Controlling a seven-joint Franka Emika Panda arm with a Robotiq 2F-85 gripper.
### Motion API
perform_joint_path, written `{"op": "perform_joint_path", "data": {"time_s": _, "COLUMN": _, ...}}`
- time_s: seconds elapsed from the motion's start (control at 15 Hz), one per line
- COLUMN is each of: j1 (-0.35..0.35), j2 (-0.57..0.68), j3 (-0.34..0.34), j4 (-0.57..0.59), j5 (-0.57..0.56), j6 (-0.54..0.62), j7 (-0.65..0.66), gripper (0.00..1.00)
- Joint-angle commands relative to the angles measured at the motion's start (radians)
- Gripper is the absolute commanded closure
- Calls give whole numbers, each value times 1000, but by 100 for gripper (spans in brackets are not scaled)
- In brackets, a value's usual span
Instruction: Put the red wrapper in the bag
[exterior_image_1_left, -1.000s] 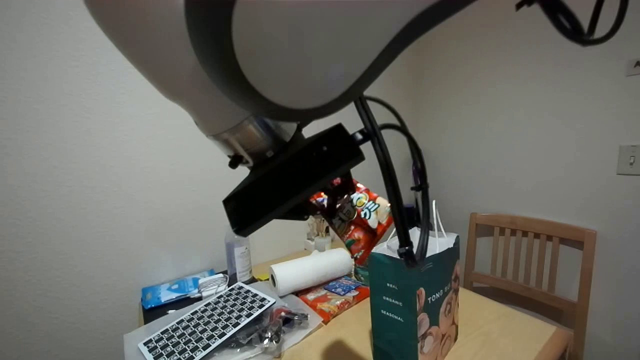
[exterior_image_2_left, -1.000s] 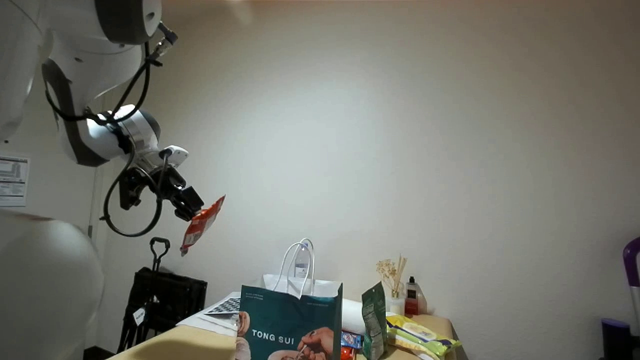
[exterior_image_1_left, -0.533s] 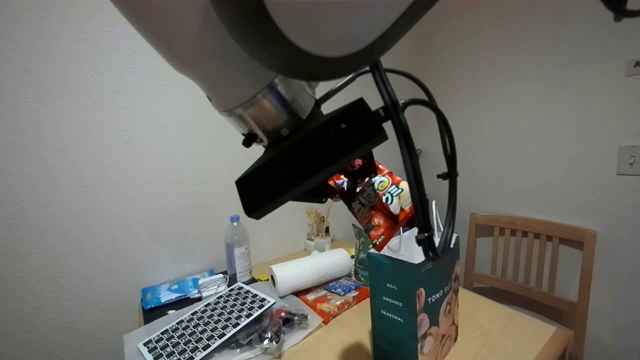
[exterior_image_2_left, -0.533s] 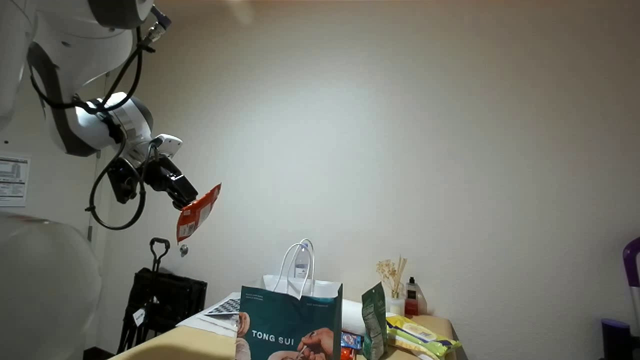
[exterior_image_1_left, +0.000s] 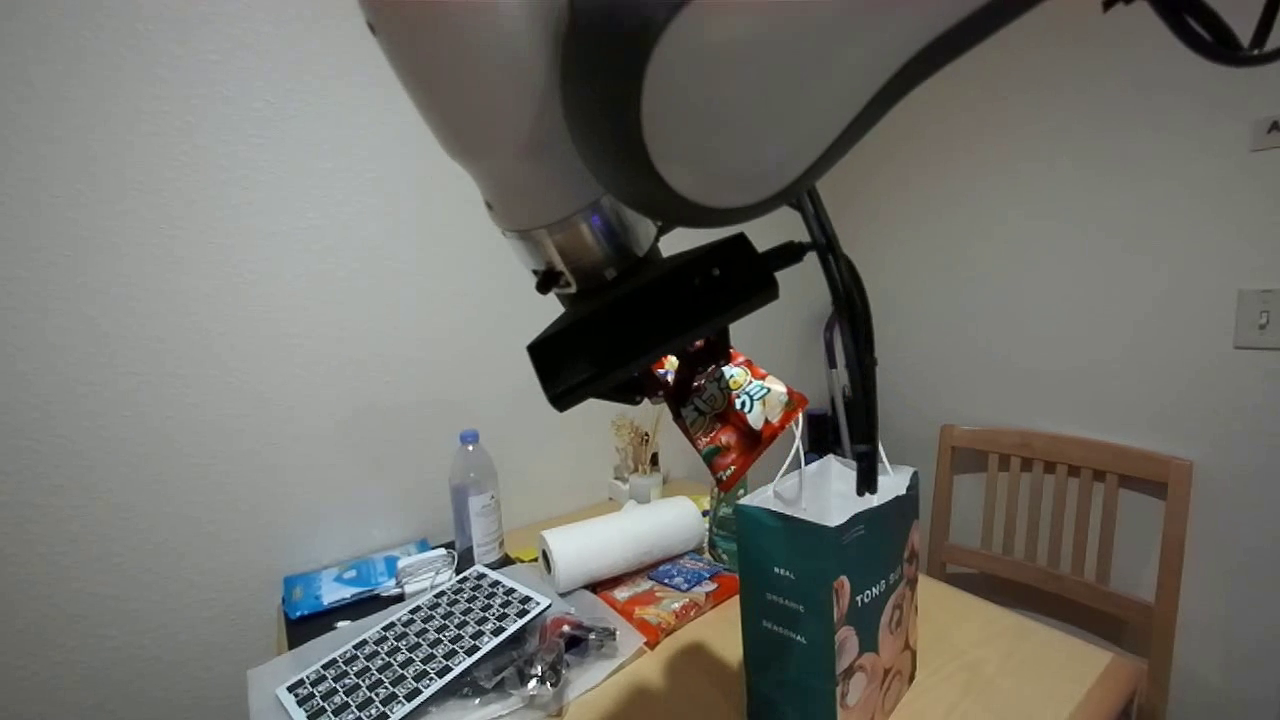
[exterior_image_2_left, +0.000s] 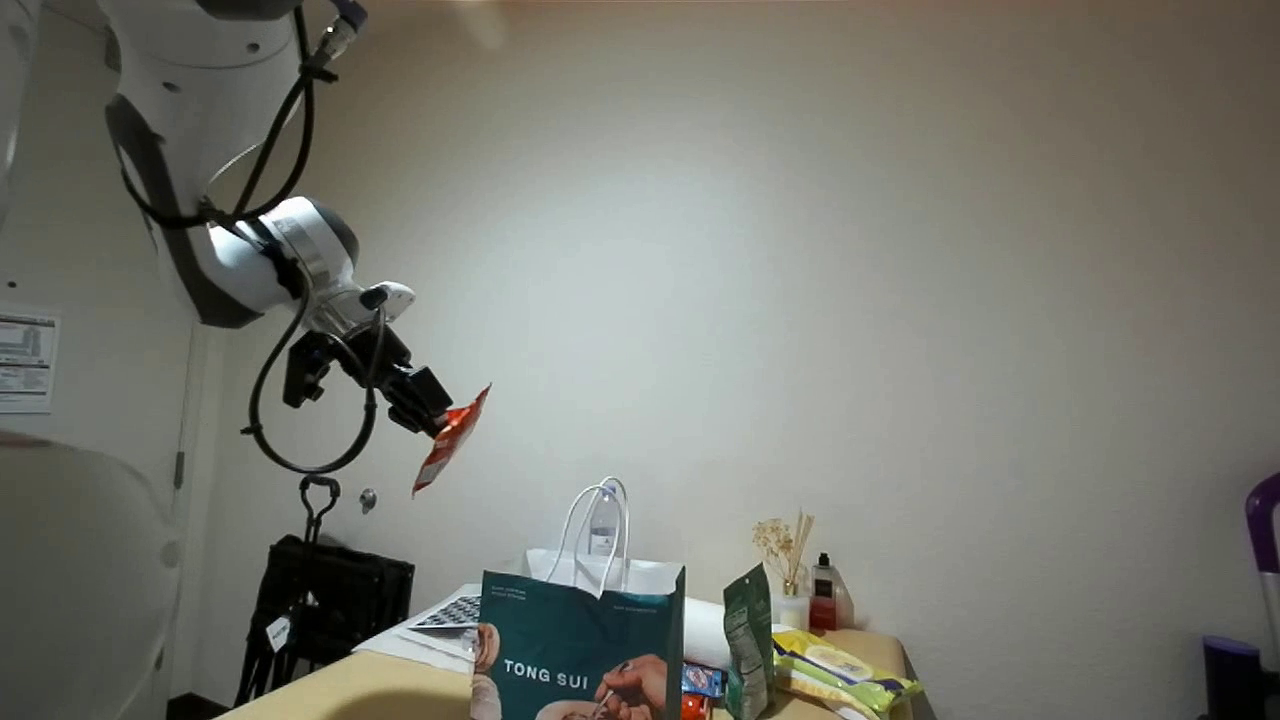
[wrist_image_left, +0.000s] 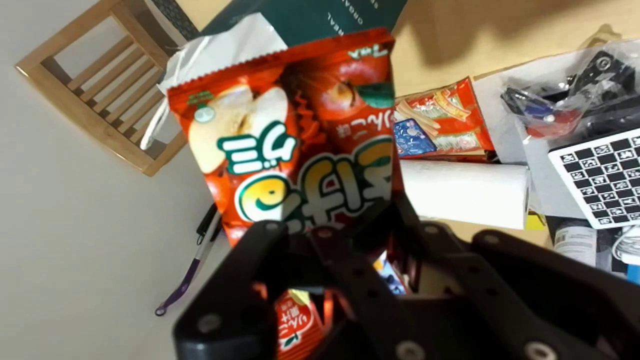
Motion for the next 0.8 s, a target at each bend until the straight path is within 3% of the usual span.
{"op": "perform_joint_path", "data": {"time_s": 0.0, "j1": -72, "j2": -98, "j3": -16, "j4": -87, "j5": -13, "j6": 63, "j7": 2, "gripper": 99}}
{"op": "perform_joint_path", "data": {"time_s": 0.07, "j1": -77, "j2": -89, "j3": -8, "j4": -60, "j5": -18, "j6": -37, "j7": 85, "gripper": 99}}
{"op": "perform_joint_path", "data": {"time_s": 0.13, "j1": -78, "j2": -46, "j3": 0, "j4": -33, "j5": -6, "j6": 14, "j7": 16, "gripper": 96}}
{"op": "perform_joint_path", "data": {"time_s": 0.4, "j1": -91, "j2": -66, "j3": 0, "j4": -33, "j5": -5, "j6": -28, "j7": 54, "gripper": 96}}
{"op": "perform_joint_path", "data": {"time_s": 0.73, "j1": -144, "j2": -87, "j3": -47, "j4": -102, "j5": 59, "j6": 86, "j7": 109, "gripper": 99}}
